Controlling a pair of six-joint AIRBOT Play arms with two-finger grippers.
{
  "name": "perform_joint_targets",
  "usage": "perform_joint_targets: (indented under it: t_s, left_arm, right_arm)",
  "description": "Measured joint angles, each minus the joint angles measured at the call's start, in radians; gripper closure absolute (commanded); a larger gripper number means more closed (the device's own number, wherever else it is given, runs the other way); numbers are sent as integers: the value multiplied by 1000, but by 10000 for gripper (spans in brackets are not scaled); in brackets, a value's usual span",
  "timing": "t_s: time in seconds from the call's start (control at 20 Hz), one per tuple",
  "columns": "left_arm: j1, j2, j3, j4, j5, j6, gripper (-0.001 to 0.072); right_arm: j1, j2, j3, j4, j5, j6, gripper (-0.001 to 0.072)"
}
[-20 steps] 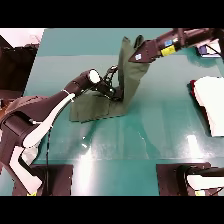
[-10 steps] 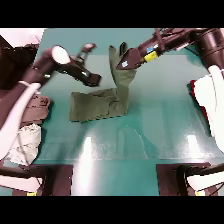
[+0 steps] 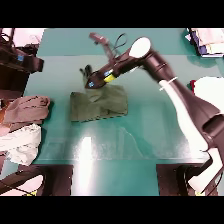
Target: Fold the shirts.
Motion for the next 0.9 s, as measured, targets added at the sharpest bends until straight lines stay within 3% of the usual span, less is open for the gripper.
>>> perform_joint_targets:
  t_s: [0.05, 0.15, 0.2, 0.3, 0.35, 0.5, 0.8, 0.9]
  left_arm:
    - [6, 10, 0, 5, -14, 0, 679]
    - [16, 21, 0, 8, -30, 0, 679]
    - [19, 24, 0, 13, -36, 0, 679]
    - [23, 28, 0, 13, -43, 0, 679]
    - [24, 30, 0, 13, -46, 0, 679]
    - [26, 32, -1, 14, -57, 0, 679]
    - [27, 32, -2, -17, -61, 0, 679]
    - [26, 32, -2, -40, -53, 0, 679]
  right_arm:
    - [26, -24, 0, 0, -47, -11, 651]
    - [80, -72, 4, 2, -144, -39, 133]
    - [105, -95, 15, 5, -189, -52, 64]
    - [140, -122, 42, 6, -235, -71, 71]
    - [146, -122, 45, 3, -242, -77, 111]
    - [110, -60, -19, -56, -193, -73, 120]
    - [-134, 135, -379, -176, -36, -21, 114]
    - [-233, 179, -512, -183, -57, 4, 56]
